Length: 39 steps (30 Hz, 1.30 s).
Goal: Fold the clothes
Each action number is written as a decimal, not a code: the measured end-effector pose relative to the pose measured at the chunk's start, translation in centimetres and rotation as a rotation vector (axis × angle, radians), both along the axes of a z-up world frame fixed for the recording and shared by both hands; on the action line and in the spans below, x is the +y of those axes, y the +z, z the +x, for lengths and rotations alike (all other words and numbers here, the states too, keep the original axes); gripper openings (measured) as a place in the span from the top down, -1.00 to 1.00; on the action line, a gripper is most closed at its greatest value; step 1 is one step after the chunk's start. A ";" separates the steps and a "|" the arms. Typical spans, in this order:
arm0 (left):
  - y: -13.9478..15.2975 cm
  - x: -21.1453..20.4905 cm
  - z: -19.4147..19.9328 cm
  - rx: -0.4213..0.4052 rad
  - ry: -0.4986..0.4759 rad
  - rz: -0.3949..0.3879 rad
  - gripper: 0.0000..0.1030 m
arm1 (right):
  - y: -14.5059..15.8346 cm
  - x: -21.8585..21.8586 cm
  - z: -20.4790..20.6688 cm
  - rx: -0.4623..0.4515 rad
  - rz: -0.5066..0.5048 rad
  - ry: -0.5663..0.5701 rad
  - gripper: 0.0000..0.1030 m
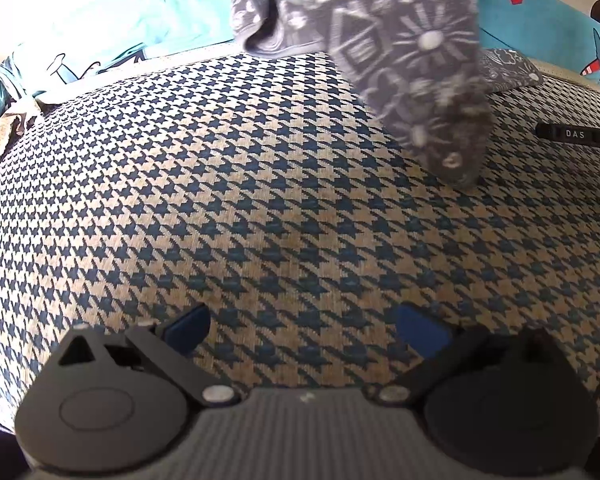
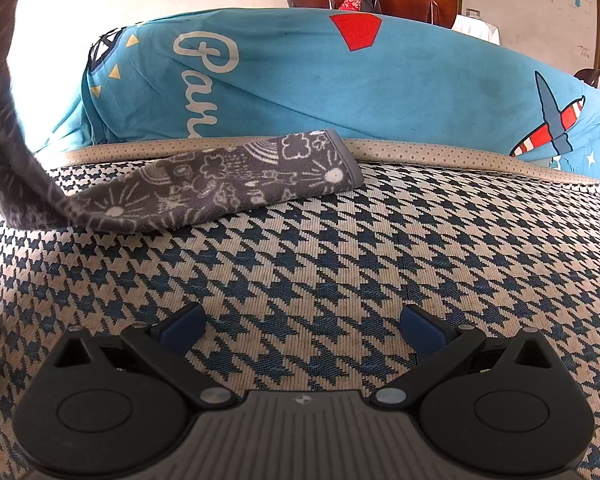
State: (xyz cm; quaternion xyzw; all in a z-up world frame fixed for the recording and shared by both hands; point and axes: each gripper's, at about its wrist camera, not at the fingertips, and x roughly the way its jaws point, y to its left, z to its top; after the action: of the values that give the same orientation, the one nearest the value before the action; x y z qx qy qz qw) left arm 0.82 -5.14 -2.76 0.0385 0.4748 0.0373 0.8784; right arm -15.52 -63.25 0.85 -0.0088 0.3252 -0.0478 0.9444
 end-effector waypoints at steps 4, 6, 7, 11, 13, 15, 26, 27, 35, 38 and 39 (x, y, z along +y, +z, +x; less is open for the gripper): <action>0.5 2.9 -0.3 -0.002 0.009 -0.014 -1.00 | 0.0 0.0 0.0 0.000 0.000 0.000 -1.00; 2.6 4.7 -0.2 -0.007 0.007 -0.017 -1.00 | 0.0 0.0 0.0 0.000 0.000 0.000 -1.00; 2.8 5.3 -0.1 -0.009 0.006 -0.017 -1.00 | 0.0 0.0 0.0 0.000 0.000 0.000 -1.00; 2.7 5.4 -0.5 -0.010 0.010 -0.016 -1.00 | 0.0 0.0 0.0 0.000 0.000 0.000 -1.00; 2.7 5.5 -0.9 -0.016 0.019 -0.017 -1.00 | 0.0 0.0 0.0 0.000 0.000 0.000 -1.00; 2.8 5.6 -0.8 -0.020 0.028 -0.019 -1.00 | 0.0 0.0 0.0 0.000 0.000 0.000 -1.00; 2.0 4.8 2.0 -0.004 0.060 -0.012 -1.00 | 0.0 0.0 0.0 0.000 0.000 0.000 -1.00; 2.0 4.8 2.3 -0.002 0.062 -0.011 -1.00 | 0.0 0.0 0.0 0.000 0.000 0.000 -1.00; 2.0 5.7 3.5 0.007 0.046 -0.006 -1.00 | 0.0 0.0 0.0 0.000 -0.001 0.000 -1.00; 1.8 5.2 3.5 0.010 0.051 -0.009 -1.00 | -0.1 0.1 0.0 0.000 -0.002 0.000 -1.00; 1.9 5.2 3.4 0.009 0.053 -0.011 -1.00 | -0.1 0.1 0.0 0.000 -0.001 0.000 -1.00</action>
State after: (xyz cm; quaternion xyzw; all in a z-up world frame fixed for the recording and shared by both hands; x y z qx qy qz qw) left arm 4.19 0.10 -0.88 0.0213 0.4797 0.0577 0.8753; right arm -15.51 -63.18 0.77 -0.0093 0.3252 -0.0480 0.9444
